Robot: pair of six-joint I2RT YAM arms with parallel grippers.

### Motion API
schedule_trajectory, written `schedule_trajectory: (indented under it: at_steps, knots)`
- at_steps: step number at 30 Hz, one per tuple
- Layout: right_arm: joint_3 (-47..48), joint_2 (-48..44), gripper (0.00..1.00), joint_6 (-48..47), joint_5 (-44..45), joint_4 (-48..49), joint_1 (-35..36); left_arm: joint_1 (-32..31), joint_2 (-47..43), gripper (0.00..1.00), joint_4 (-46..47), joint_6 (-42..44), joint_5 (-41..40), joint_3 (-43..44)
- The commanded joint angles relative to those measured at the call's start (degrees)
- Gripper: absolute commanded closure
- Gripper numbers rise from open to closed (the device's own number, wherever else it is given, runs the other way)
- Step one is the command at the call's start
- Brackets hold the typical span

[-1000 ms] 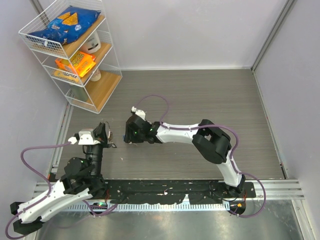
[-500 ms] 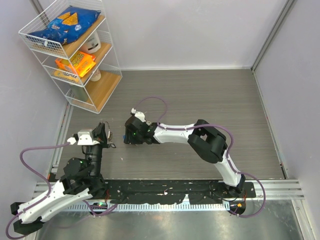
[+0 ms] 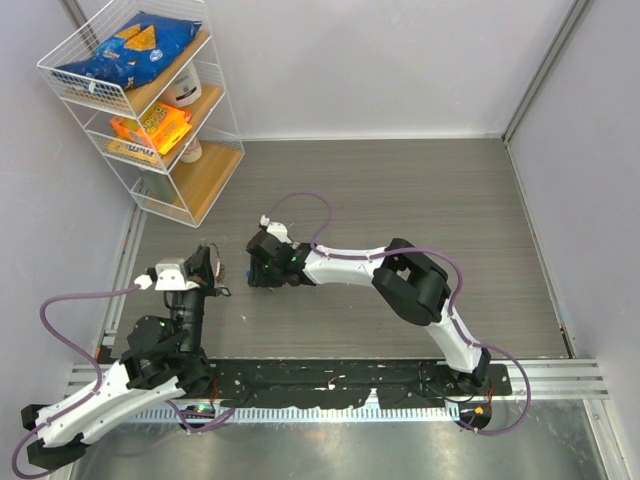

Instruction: Put the keys on the keyring

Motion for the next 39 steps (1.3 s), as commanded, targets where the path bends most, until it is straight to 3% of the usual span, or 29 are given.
schedule_trajectory:
  at_steps: [1,6,19,28,39]
  knots:
    - [3.30,1.22,0.61,-0.39,1.82,-1.63,0.25,0.09,-0.72,1.00,3.01,-1.19,0.17,0.02]
    - [4.79,2.45,0.63,-0.57,2.09,-2.86,0.25,0.09,-0.90,1.00,3.01,-1.19,0.26,-0.06]
    - [2.78,1.40,0.94,-1.18,2.96,-3.48,0.25,-0.09,-1.60,1.00,2.48,-1.28,0.26,-0.06]
    - [-7.58,-9.22,0.94,-6.19,6.92,-0.49,0.34,0.09,-0.19,1.00,1.87,-2.42,2.01,0.11]
    - [-28.48,-26.27,0.94,-24.64,7.98,2.66,0.52,0.00,2.26,1.00,0.55,-4.36,8.34,1.08]
